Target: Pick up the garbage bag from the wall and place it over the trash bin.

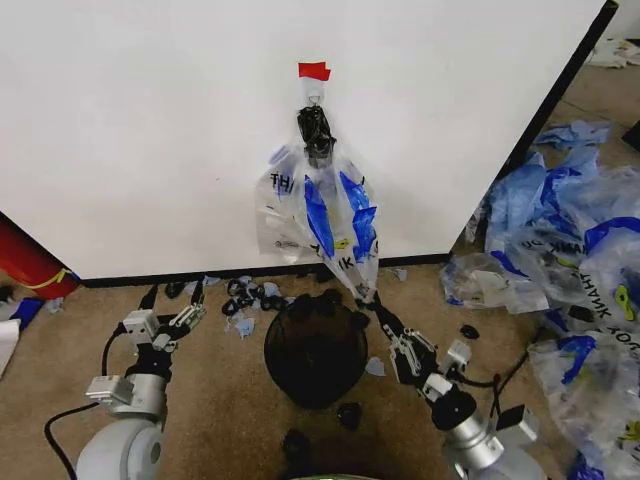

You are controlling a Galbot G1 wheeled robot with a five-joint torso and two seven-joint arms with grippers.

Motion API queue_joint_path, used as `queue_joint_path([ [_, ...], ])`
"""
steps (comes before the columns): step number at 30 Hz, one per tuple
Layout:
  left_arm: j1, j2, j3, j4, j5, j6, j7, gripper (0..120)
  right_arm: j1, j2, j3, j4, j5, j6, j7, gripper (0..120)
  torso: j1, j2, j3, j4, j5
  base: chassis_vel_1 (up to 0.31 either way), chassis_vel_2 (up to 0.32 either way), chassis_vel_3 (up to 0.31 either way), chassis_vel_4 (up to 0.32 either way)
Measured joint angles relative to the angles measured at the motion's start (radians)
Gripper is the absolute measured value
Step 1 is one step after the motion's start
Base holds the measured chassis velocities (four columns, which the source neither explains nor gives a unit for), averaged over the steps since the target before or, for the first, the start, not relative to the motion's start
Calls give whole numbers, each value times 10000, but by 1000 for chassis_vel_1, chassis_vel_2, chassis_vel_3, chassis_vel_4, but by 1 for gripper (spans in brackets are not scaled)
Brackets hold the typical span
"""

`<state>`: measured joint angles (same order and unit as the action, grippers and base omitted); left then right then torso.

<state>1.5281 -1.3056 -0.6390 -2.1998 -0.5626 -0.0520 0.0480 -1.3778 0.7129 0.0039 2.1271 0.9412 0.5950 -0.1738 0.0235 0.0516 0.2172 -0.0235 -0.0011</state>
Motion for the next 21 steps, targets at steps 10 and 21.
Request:
queue_joint_path([
  [10, -240, 1399, 1156, -1784, -2984, 696, -300, 96, 927, 47, -951, 85, -2, -424, 484, 0, 0, 0, -1, -1, -1, 0, 0, 0, 0],
  [21, -1720, 3167, 2694, -1430, -5155, 627, -187, 96, 2199, -24, -2462, -138, 113, -698, 789, 0, 0, 0, 0, -4, -3, 0, 0, 0, 0],
])
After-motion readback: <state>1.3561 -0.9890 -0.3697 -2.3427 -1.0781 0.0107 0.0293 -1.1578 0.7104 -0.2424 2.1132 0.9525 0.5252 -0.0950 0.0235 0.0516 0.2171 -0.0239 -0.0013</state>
